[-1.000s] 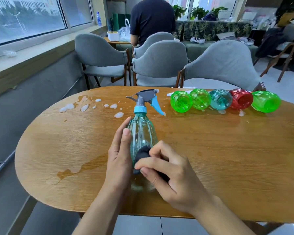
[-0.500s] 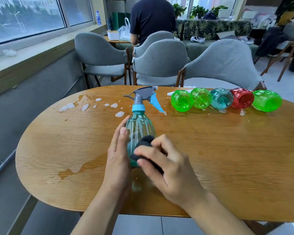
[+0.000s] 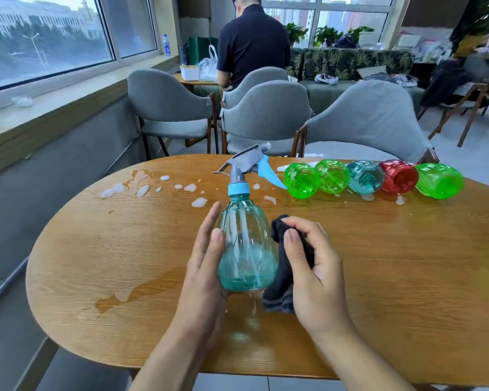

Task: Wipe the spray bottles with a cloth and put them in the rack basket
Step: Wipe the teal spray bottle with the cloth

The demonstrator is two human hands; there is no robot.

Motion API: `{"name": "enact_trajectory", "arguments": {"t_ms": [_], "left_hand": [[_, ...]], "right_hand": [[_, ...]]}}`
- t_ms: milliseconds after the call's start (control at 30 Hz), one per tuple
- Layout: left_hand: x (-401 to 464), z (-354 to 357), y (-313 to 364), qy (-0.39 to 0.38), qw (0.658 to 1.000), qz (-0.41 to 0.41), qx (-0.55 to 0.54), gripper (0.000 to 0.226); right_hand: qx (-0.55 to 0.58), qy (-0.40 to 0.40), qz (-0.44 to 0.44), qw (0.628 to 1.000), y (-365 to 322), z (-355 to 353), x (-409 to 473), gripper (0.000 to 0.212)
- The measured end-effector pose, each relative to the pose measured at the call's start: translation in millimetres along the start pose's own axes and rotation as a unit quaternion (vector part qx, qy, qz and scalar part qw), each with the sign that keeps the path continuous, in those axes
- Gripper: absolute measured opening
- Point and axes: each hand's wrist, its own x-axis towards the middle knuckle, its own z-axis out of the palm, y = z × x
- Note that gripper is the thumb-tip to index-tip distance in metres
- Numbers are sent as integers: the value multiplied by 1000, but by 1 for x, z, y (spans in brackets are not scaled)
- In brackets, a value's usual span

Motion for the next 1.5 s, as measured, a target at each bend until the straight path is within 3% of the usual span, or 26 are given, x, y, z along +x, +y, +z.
{"name": "enact_trajectory", "arguments": {"t_ms": [133,200,367,433,600,733,900,967,1133,1200,1333,1500], "left_hand": [[-5,1,-4,-17,998,29,60,51],[-6,0,-6,-3,995,49,83,55],[-8,1,-6,3,987,88,137,43],[-10,2,-8,-15,982,100,157,47],[-11,4,-10,-36,980,107,163,50],[-4,0,-5,25,989,90,117,43],[3,-11,2,73,992,65,77,43],[3,-12,4,65,991,74,87,42],[-7,-6,2,-9,982,110,152,46],[-12,-3,-1,-35,978,113,172,45],[-13,1,-3,-29,980,107,164,43],[-4,-11,5,55,993,57,85,40]], "right_hand": [[36,-36,29,998,-5,5,-9,22],[9,-58,3,998,-6,1,-10,26],[-140,21,-192,971,-10,-10,1,29],[-183,35,-232,955,-10,-11,6,27],[-244,-21,-199,949,-3,-9,15,34],[-211,-117,-208,948,2,-6,2,35],[-216,-213,-259,917,13,-8,-16,32],[-184,-202,-257,927,11,-11,-20,31],[-124,-17,-211,969,-8,-13,-1,31],[-142,7,-184,973,-11,-9,8,31],[-162,-36,-142,976,-6,-2,5,33],[-145,-141,-177,963,3,-4,-11,35]]}}
